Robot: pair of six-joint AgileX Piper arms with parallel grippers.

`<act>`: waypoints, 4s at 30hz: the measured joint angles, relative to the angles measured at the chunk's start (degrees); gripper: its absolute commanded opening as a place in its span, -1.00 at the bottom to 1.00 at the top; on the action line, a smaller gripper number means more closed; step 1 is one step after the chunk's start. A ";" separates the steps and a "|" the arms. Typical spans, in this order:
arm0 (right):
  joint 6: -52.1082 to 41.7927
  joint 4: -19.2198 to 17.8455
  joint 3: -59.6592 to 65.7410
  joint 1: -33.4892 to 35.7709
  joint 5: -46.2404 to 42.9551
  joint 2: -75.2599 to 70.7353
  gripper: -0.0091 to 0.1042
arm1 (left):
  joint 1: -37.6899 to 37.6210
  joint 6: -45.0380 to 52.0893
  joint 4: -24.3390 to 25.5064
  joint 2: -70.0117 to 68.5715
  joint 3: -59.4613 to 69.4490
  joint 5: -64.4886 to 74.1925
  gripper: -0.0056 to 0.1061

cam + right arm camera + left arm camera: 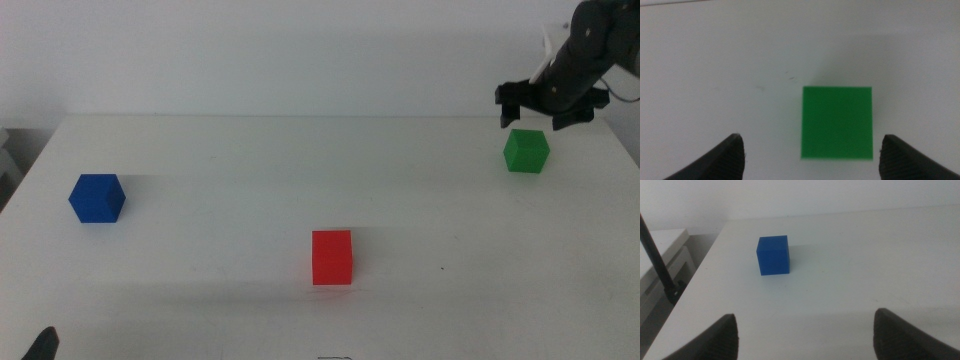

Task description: Stack red cubes first, then green, then blue cubes in a specific spot.

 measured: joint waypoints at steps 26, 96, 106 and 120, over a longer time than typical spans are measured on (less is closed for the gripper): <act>3.34 -4.11 -0.11 -0.90 -8.15 8.65 -0.57 | 0.00 0.00 0.00 0.00 0.00 0.00 0.73; 46.40 -21.44 13.74 47.21 8.19 -7.16 -0.86 | 0.00 0.00 0.00 0.00 0.00 0.00 0.73; 46.40 -21.44 13.56 47.25 7.60 -6.54 -0.86 | 0.00 0.00 0.00 0.00 0.00 0.00 0.73; 48.59 -21.45 13.50 47.32 8.80 -6.54 -0.86 | 0.00 0.00 0.00 0.00 0.00 0.00 0.73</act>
